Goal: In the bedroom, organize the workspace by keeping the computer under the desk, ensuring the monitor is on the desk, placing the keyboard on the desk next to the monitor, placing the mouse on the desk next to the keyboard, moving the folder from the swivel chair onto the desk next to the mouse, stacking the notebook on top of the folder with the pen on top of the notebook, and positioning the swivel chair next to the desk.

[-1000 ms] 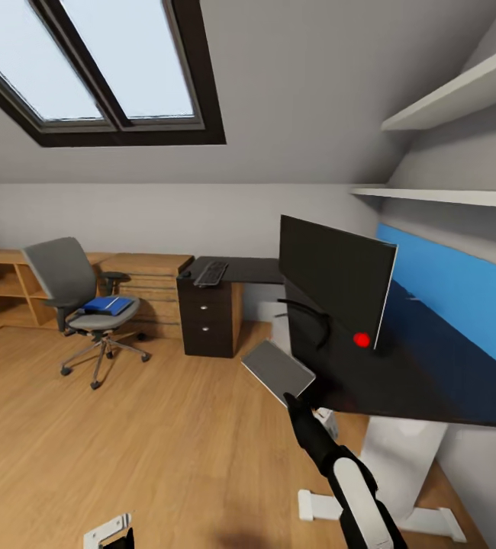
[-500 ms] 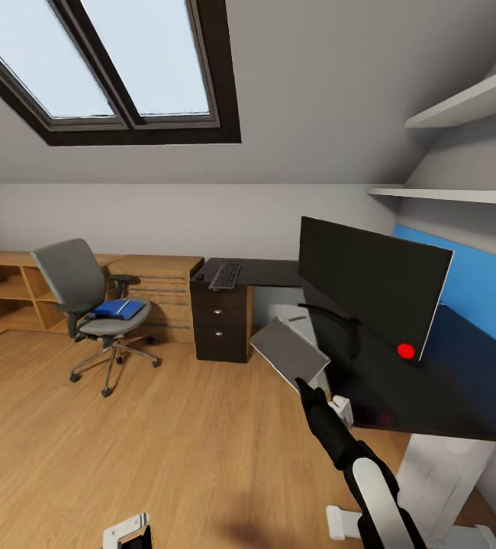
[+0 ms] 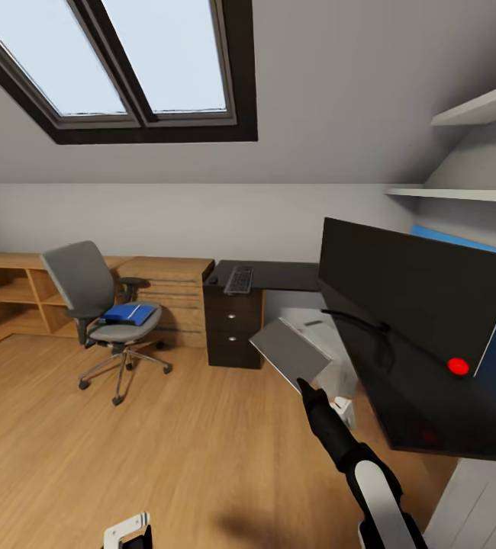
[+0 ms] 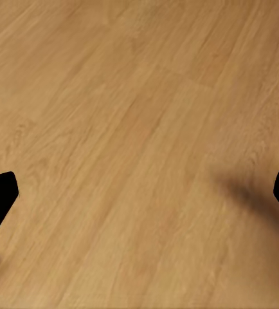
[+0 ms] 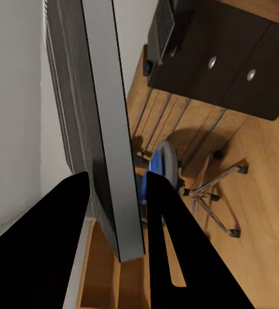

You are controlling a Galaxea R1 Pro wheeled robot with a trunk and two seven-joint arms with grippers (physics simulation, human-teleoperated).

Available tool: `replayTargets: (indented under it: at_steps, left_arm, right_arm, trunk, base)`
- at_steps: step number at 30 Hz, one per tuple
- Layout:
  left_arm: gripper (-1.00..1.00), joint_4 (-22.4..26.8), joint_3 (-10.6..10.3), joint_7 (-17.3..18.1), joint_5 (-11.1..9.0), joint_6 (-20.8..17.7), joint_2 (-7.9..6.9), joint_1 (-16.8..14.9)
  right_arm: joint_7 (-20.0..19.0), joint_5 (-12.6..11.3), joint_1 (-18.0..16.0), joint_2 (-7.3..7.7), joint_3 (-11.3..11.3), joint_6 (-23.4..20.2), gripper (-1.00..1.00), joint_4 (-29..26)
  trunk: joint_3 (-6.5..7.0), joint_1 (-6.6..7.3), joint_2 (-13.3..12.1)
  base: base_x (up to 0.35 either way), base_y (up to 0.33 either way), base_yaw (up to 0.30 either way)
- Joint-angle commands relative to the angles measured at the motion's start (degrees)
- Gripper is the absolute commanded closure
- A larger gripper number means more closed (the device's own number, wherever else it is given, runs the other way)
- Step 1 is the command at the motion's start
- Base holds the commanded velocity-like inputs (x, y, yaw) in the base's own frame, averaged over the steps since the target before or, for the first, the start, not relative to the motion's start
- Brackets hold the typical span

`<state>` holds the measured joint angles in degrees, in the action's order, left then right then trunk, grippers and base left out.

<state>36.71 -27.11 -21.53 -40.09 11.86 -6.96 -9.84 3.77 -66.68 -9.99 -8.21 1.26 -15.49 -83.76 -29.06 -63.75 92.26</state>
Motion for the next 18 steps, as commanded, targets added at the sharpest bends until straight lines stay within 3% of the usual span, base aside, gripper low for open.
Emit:
replayTargets:
  at_steps: [1, 14, 18]
  left_arm:
    - [-1.00, 0.0, -0.5, -0.4, -0.6, 0.4, -0.08, -0.1]
    - [-1.00, -0.1, -0.5, -0.5, -0.6, 0.1, -0.07, -0.1]
    - [-1.00, -0.1, -0.5, -0.5, -0.7, 0.1, -0.07, -0.1]
  right_arm:
    - [0.4, -0.6, 0.0, -0.03, 0.0, -0.2, 1.00, -0.1]
    - [0.5, -0.6, 0.0, -0.19, 0.0, 0.2, 1.00, 2.3]
    - [0.5, -0.6, 0.0, -0.20, 0.0, 0.3, 1.00, 2.4]
  trunk:
    - [-0.06, -0.02, 0.0]
    - [-0.06, -0.02, 0.0]
    - [-0.06, -0.02, 0.0]
  base:
    - [0.224, 0.282, 0.000]
    - [0.293, 0.191, -0.002]
    - [0.320, 0.124, -0.138]
